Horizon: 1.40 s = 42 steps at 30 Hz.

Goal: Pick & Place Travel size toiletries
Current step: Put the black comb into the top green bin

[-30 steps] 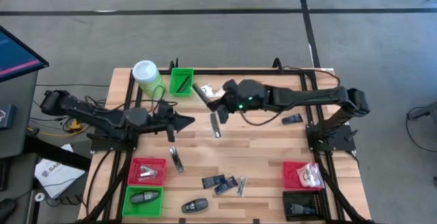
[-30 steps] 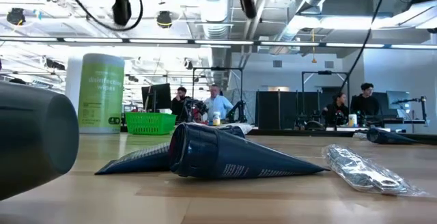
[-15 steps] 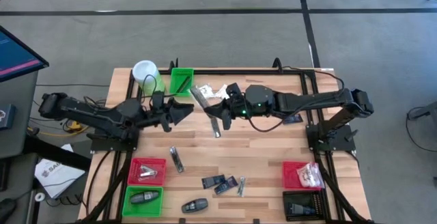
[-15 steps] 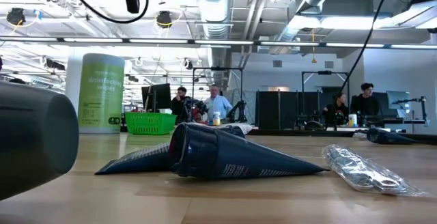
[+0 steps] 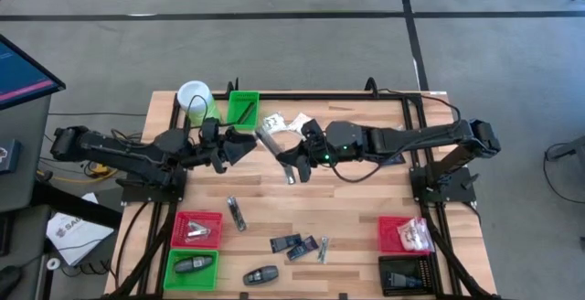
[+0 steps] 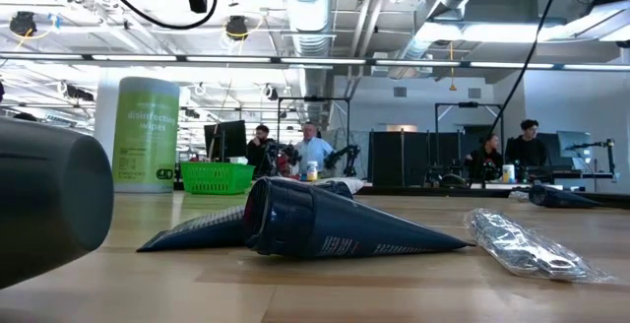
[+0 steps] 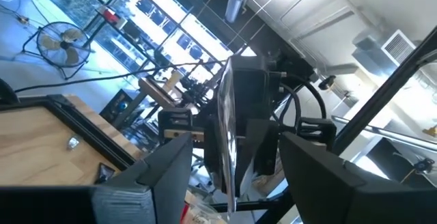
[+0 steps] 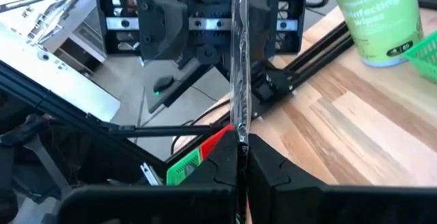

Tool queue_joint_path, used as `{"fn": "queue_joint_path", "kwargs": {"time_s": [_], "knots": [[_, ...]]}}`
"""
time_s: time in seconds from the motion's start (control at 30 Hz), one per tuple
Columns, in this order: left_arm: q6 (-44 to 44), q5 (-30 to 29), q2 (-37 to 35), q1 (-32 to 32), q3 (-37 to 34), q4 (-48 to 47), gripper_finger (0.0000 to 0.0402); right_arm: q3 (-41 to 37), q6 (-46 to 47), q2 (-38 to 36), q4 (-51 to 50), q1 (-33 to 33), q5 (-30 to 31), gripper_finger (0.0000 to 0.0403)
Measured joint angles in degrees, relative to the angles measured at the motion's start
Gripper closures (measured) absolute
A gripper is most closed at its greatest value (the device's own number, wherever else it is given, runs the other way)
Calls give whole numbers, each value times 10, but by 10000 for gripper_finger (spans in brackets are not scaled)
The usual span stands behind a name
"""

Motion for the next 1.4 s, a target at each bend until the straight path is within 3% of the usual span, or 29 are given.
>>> {"fn": "queue_joint_path", "kwargs": {"time_s": [0.53,0.87,1.0,1.13,1.2,1.4], "knots": [[-5,35,12,15,0,-4,238,0,17,0,-29,15,-9,403],[-34,56,87,15,1,70,272,0,32,0,-38,15,-35,403],[-40,56,90,15,1,77,305,0,39,0,-45,13,-57,403],[-50,68,90,16,1,78,372,0,38,0,-53,13,-58,402],[-60,78,90,16,1,81,391,0,36,0,-50,10,-61,396],[-80,79,86,11,0,80,396,0,32,0,-30,-1,-60,338]]}}
